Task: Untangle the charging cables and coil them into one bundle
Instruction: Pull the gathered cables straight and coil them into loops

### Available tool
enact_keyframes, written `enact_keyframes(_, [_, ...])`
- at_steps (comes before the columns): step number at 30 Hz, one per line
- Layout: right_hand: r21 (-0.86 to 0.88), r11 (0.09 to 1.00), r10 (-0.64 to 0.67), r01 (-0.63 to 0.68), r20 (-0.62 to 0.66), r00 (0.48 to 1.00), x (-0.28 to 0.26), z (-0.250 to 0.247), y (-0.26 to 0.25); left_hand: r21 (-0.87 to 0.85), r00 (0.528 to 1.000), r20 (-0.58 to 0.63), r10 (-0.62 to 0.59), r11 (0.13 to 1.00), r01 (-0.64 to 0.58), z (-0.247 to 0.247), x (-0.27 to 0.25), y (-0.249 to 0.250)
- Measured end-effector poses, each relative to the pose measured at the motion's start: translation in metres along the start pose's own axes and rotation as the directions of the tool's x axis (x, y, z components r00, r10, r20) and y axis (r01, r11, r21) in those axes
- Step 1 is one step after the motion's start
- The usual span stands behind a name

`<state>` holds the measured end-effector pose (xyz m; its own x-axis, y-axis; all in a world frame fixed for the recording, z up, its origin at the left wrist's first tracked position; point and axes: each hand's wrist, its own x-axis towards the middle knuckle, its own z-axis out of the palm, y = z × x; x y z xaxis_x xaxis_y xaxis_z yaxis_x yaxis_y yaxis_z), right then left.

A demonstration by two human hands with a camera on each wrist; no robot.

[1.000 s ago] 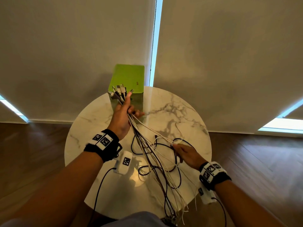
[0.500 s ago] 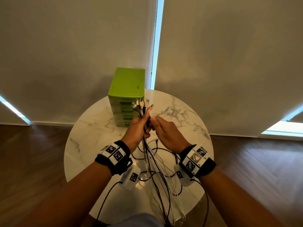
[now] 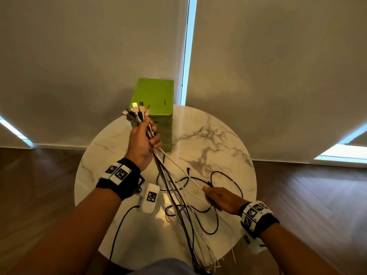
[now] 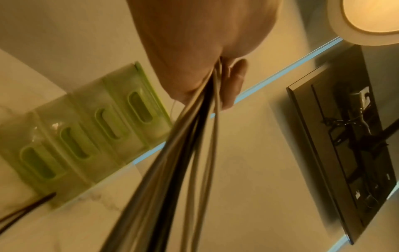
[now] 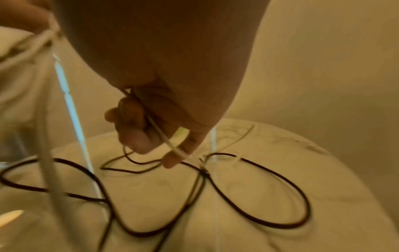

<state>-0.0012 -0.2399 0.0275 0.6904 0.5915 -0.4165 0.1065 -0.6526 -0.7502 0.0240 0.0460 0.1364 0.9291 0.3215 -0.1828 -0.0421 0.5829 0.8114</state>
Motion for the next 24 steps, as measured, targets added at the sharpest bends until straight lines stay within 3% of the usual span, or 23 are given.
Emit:
enact_keyframes(2, [-0.121, 0.991, 0.04, -0.051, -0.093, 0.995, 0.002, -0.011, 0.016, 0.032, 1.0, 0.022, 0.012, 0.999, -0.013, -0.004, 0.005, 0.011])
enact_keyframes(5, [-0.221, 0.973, -0.01, -0.065, -0.324, 0.946, 0.017, -0.028, 0.01, 0.247, 0.999, 0.04, 0.018, 0.969, -0.027, 0.0, 0.001, 0.011])
enact_keyframes(7, [-0.173, 0.985, -0.056, -0.028, -0.462, 0.885, 0.027, -0.036, -0.021, 0.409, 0.998, 0.056, 0.015, 0.912, -0.036, 0.006, -0.004, 0.004])
enact_keyframes(10, [-0.078, 0.994, -0.112, 0.083, -0.57, 0.814, 0.038, -0.04, -0.076, 0.527, 0.991, 0.117, -0.065, 0.85, -0.007, 0.013, -0.012, -0.009])
enact_keyframes(14, [-0.054, 0.959, -0.263, 0.278, -0.537, 0.801, 0.046, -0.028, -0.126, 0.547, 0.975, 0.126, -0.185, 0.833, 0.087, 0.02, -0.019, -0.022])
enact_keyframes(18, [-0.02, 0.924, -0.345, 0.382, -0.471, 0.812, 0.044, -0.024, -0.141, 0.498, 0.982, 0.109, -0.153, 0.864, 0.079, 0.015, -0.019, -0.023])
enact_keyframes(22, [0.153, 0.928, -0.283, 0.339, -0.3, 0.911, 0.036, -0.033, -0.135, 0.528, 0.988, 0.114, -0.102, 0.849, 0.027, 0.012, -0.016, -0.027])
enact_keyframes(24, [0.142, 0.953, -0.236, 0.269, -0.212, 0.948, 0.027, -0.042, -0.124, 0.511, 0.996, 0.08, -0.037, 0.86, -0.009, 0.015, -0.014, -0.027])
